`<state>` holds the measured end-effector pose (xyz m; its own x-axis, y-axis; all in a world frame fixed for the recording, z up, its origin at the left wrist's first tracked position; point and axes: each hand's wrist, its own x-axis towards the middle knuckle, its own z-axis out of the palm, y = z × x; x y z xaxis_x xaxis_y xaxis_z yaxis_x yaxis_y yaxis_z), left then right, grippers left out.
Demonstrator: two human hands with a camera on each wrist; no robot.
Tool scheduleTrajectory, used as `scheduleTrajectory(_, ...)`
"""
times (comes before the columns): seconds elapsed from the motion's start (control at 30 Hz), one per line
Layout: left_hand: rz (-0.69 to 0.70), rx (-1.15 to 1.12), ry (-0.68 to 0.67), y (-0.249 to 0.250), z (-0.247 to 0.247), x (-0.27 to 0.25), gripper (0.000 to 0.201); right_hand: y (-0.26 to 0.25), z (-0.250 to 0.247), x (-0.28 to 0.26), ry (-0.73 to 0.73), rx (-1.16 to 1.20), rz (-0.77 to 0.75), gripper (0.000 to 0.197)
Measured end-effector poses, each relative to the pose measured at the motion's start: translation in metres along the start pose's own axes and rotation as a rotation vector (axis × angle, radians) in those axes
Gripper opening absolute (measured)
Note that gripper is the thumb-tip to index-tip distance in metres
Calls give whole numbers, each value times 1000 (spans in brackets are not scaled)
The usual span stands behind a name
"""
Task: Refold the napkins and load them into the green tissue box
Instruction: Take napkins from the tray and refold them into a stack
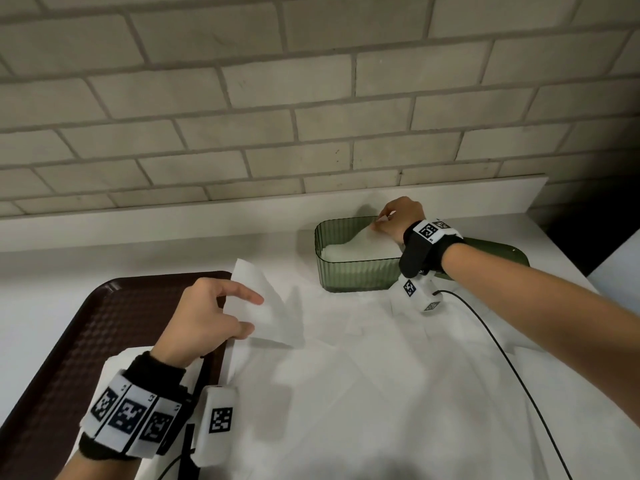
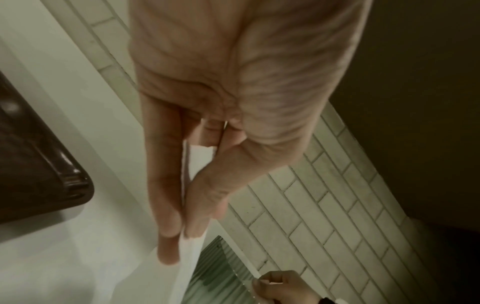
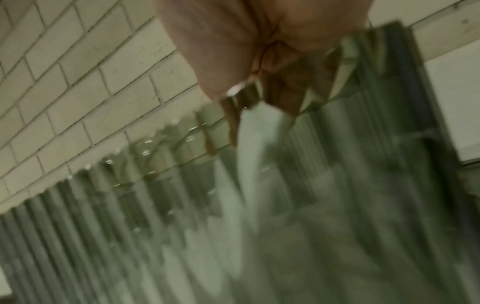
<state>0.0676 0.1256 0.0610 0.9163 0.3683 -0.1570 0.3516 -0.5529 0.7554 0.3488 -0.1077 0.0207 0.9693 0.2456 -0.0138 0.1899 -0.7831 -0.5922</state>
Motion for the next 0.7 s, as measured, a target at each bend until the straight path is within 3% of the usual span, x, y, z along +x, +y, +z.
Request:
scheduleTrajectory(0.2, 56, -10, -3, 13, -1, 0, 39, -2, -4, -4, -127, -131, 13, 35)
scheduleTrajectory(0.4, 206, -99, -92, 53, -11, 4, 36, -14, -39, -14, -51, -147, -169, 20)
scheduleTrajectory(0.47, 275, -138, -153, 72, -10, 9, 34, -22, -48, -24, -142, 51, -258, 22)
scheduleTrajectory(0.57, 363, -179, -192, 91, -5, 18, 32, -37, -57, -51, -365, 537, -228, 38)
scheduleTrajectory(0.63, 393, -250, -160, 97, 2, 27, 23, -37, -59, -63, -419, 637, -223, 49)
scheduleTrajectory(0.7, 408, -280, -114, 99, 13, 39, 13, -34, -59, -70, -466, 600, -256, 46)
